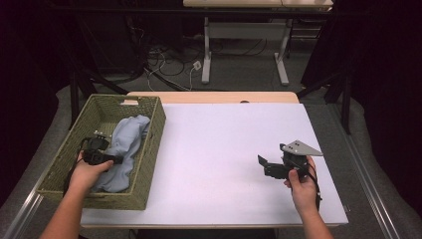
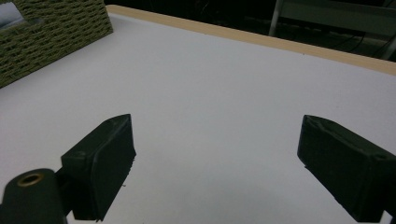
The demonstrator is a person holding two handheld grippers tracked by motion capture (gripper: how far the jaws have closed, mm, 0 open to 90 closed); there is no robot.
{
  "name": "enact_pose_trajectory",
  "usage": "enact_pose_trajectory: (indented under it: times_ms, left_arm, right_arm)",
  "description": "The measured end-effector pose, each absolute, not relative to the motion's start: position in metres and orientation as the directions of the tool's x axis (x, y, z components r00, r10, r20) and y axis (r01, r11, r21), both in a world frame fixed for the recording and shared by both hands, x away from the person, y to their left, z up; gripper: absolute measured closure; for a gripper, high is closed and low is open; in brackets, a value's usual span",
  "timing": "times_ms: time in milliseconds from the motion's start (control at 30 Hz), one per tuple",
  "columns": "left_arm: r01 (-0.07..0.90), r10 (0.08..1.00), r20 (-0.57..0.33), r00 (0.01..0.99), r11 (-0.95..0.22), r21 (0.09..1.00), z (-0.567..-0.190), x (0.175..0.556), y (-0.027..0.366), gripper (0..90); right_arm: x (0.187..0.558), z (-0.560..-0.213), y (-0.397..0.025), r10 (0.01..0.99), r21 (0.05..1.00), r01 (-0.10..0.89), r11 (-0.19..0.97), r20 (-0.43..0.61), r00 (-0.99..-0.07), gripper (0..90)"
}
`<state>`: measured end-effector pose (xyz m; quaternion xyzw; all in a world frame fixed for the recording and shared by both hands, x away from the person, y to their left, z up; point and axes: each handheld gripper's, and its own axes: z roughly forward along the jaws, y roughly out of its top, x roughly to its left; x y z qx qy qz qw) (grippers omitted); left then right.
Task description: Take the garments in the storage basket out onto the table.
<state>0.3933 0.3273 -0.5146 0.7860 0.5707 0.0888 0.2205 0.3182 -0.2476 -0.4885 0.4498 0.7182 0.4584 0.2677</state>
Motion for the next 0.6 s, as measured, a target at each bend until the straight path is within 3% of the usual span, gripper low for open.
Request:
enact_pose_trajectory:
  times_ms: [600]
  left_arm:
    - [0.814,0.943,-0.136,0.303,-0.181,0.552,-0.503,0.387,0.334,71.4]
  right_arm:
    - [0.319,-0.489,-0.248,0.893,0.897,0.404,0.178,0.026,-0.450,11.4]
